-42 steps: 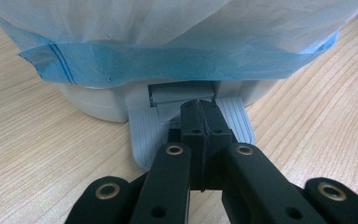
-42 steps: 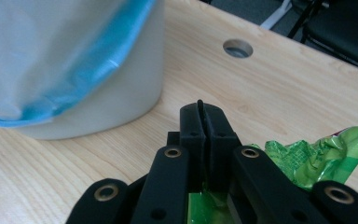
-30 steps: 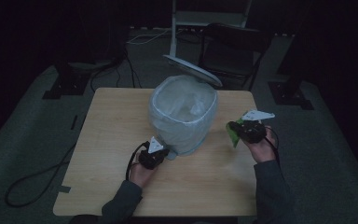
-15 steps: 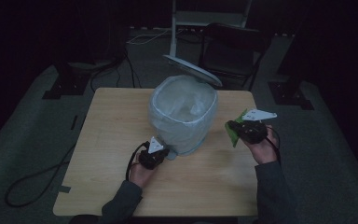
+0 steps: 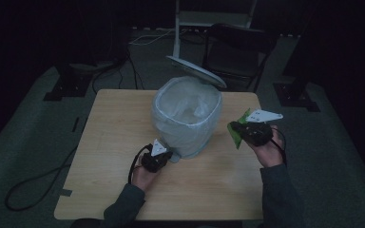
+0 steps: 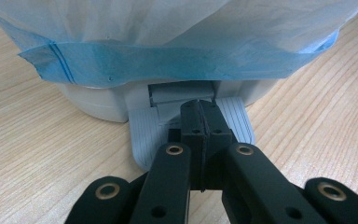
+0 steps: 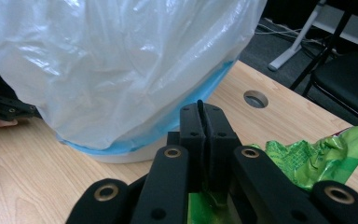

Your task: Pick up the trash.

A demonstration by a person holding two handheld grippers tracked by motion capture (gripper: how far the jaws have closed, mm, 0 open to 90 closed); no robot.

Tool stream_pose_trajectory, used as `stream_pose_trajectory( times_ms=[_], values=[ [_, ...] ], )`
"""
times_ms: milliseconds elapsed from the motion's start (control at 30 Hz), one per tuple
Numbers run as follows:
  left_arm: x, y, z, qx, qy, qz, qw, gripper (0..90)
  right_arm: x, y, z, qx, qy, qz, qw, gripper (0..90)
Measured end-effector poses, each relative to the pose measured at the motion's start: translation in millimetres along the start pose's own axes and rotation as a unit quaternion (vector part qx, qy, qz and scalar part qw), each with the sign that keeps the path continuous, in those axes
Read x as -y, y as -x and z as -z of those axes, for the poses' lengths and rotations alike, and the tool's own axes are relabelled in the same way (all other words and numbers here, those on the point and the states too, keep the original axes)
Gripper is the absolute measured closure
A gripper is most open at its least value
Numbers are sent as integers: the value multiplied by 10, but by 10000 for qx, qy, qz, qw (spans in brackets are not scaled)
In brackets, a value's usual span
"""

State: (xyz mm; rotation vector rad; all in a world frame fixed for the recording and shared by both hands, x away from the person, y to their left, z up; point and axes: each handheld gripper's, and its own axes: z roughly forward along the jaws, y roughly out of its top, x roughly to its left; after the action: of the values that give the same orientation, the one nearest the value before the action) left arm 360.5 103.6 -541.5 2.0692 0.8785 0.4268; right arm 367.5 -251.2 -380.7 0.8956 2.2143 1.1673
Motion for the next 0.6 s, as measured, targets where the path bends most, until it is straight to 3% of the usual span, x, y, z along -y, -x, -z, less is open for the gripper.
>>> stream_pose_trajectory(
  times_ms=[600],
  values=[
    [-1,0,1,2,-9,-2,10000,900,-166,-80,113,-107,141,142,9997,872]
  ],
)
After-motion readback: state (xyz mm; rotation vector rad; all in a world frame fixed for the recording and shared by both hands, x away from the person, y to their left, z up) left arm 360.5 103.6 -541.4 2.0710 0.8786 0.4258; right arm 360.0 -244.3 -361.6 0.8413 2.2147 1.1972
